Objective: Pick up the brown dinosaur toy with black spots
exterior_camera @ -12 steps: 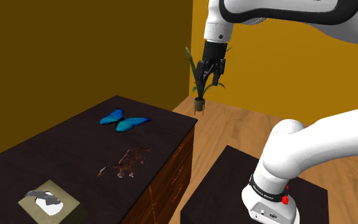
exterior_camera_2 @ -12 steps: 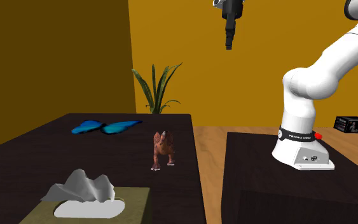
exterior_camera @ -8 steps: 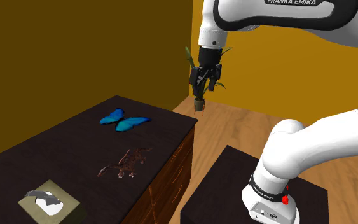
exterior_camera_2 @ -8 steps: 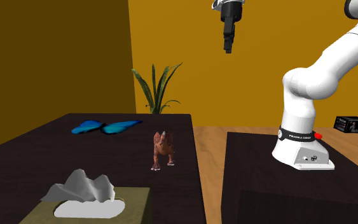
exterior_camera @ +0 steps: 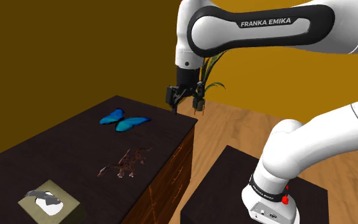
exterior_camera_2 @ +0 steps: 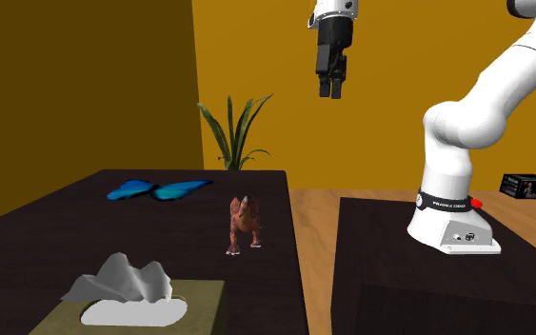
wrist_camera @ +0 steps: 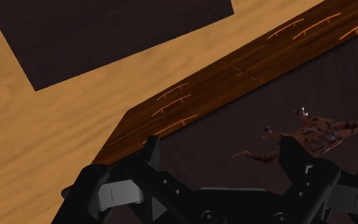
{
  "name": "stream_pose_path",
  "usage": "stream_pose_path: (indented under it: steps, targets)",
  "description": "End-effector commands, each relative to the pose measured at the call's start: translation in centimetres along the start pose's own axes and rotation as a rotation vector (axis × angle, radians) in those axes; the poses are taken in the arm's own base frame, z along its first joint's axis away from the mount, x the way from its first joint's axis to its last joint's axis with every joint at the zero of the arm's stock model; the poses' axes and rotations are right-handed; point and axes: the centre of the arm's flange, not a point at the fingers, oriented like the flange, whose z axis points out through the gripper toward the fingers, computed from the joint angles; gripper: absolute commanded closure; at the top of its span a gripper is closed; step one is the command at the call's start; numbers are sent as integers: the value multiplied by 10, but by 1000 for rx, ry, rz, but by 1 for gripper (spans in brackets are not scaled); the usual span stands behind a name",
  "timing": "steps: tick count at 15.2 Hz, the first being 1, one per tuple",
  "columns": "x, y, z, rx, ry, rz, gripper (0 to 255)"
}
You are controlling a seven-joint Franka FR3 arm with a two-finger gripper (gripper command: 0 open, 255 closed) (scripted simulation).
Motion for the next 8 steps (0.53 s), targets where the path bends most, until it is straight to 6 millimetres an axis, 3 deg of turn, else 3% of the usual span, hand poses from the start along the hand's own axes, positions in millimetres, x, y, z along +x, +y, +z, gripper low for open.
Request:
stream_pose_path:
  steps: [1,8]
  targets:
    - [3,-23,19,-5,-2,48,0]
    - [18,-98,75,-24,-12,203,0]
